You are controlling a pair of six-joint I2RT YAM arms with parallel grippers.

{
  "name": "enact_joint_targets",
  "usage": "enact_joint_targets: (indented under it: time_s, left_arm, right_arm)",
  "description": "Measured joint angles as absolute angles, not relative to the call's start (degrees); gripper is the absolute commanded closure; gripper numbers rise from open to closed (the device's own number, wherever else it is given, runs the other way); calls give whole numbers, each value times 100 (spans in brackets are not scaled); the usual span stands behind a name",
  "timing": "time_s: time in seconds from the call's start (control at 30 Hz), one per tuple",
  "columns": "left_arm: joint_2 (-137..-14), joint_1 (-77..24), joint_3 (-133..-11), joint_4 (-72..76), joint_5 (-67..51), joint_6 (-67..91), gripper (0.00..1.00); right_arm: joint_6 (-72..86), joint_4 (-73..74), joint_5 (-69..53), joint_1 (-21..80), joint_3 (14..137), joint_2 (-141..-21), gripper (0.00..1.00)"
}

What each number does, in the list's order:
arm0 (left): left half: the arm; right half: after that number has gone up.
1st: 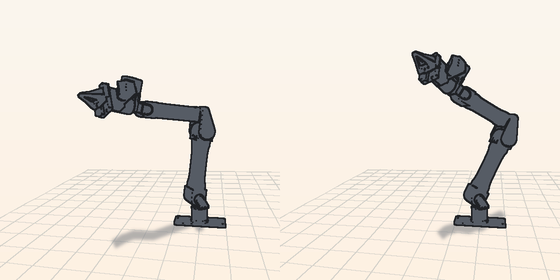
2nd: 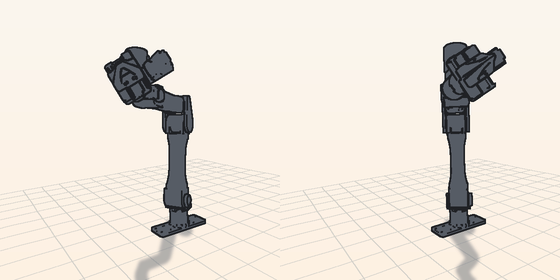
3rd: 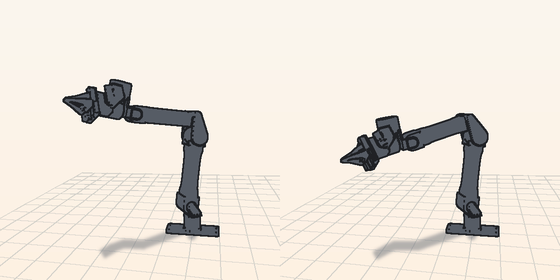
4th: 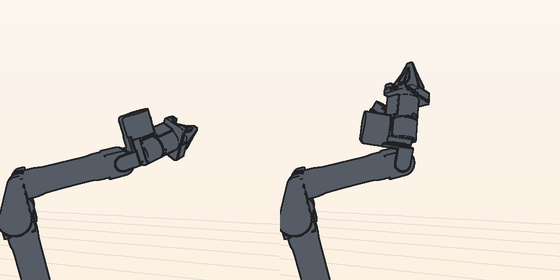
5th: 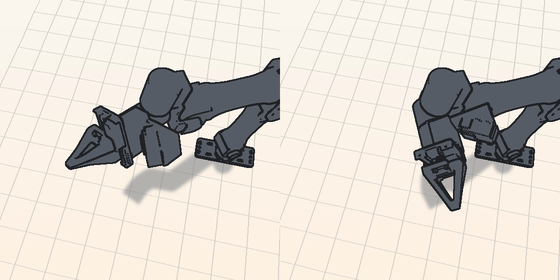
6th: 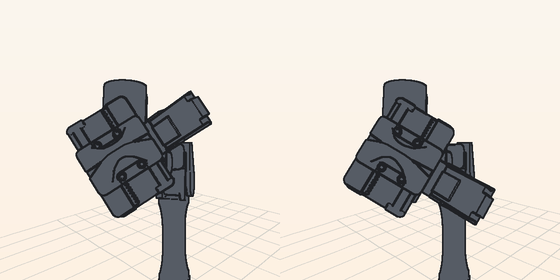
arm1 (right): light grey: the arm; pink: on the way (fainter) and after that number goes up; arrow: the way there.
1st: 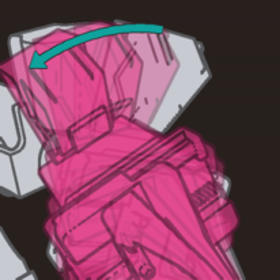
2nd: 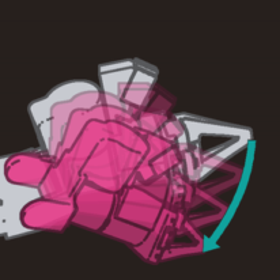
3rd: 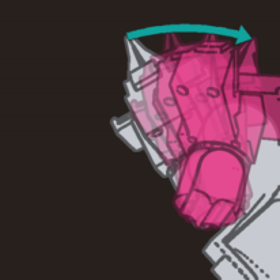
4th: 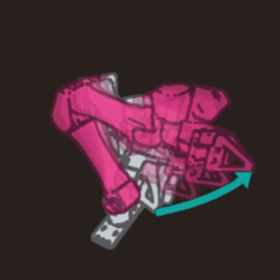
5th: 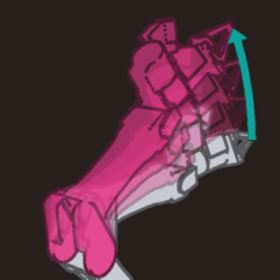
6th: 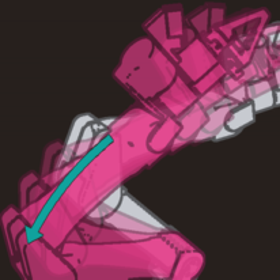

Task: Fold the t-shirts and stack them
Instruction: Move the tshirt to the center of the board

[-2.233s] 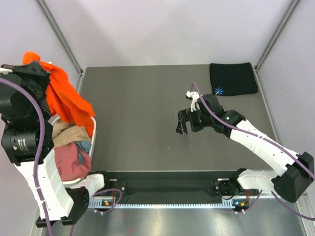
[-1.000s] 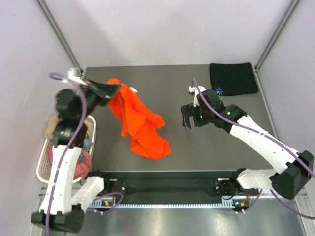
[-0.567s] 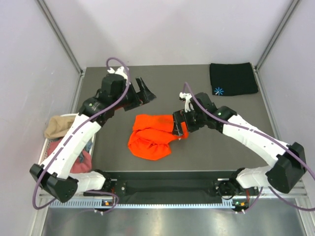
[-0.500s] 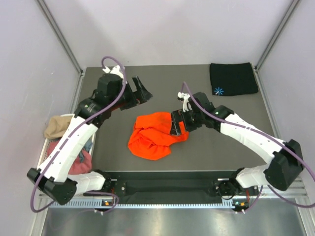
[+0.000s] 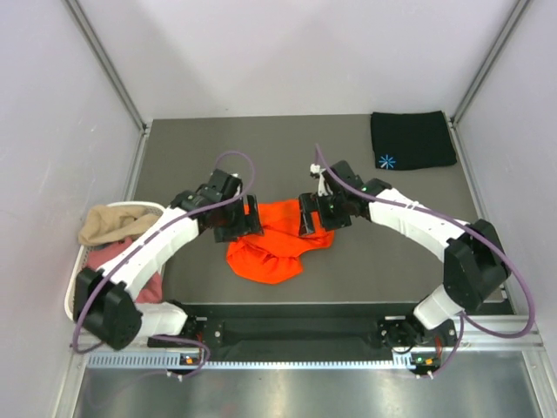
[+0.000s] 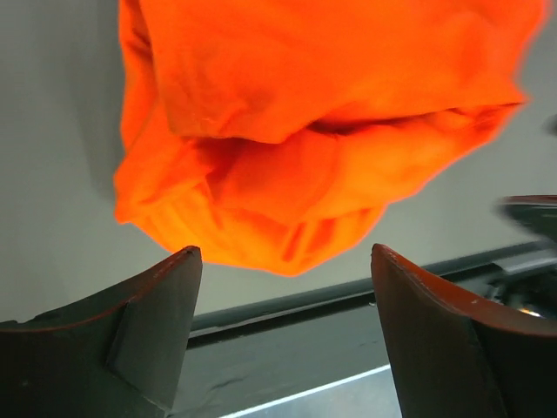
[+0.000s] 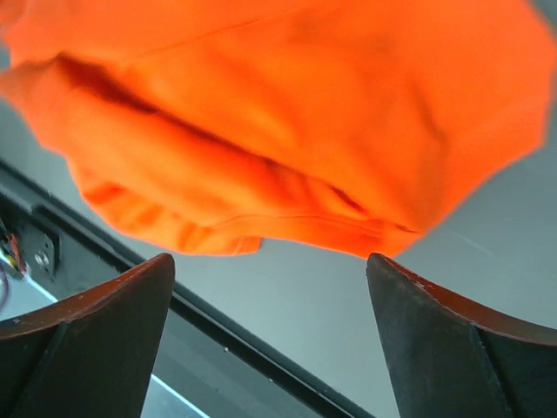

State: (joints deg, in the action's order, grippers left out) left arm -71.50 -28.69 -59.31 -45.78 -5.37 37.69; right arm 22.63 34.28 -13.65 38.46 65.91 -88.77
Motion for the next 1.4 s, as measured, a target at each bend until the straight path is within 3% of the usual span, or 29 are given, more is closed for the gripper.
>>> enact_joint_targets:
  time_s: [0.23, 0.3, 0.47, 0.63, 0.9, 1.13, 1.23, 1.4]
  left_arm:
    - [-8582, -2891, -6519, -4871, -331, 3299, 37]
    - [-8735, -2895, -6639, -4915, -294, 3162, 38]
    - [-8567, -2895, -6757, -4928, -187, 2930, 9]
    - [-8217, -2893, -6825, -4845, 152, 2818, 4]
    - [-8678, -2493, -6971, -4609, -12, 2661, 22]
    - [-9148, -2298, -6971, -4574, -558, 2593, 28]
    - [-9216, -2303, -6963, -4556, -757, 2567, 39]
    - [-9255, -2303, -6912, -4429, -1100, 2635, 69]
  right_arm:
    - [2259, 3437, -1487, 3177, 6523, -8995, 20]
    - [2248, 3439, -1485, 3124, 6525, -9172, 20]
    - [2228, 3489, -1496, 2891, 6536, -9559, 14]
    - [2233, 3524, -1559, 2303, 6657, -9880, 13]
    - [2231, 3505, -1822, 1975, 7157, -10541, 31]
    - [2259, 3457, -1977, 1973, 7218, -10761, 34]
    - [2255, 3406, -2018, 1975, 7218, -10864, 40]
    - [2292, 3221, -2322, 1975, 7218, -11008, 60]
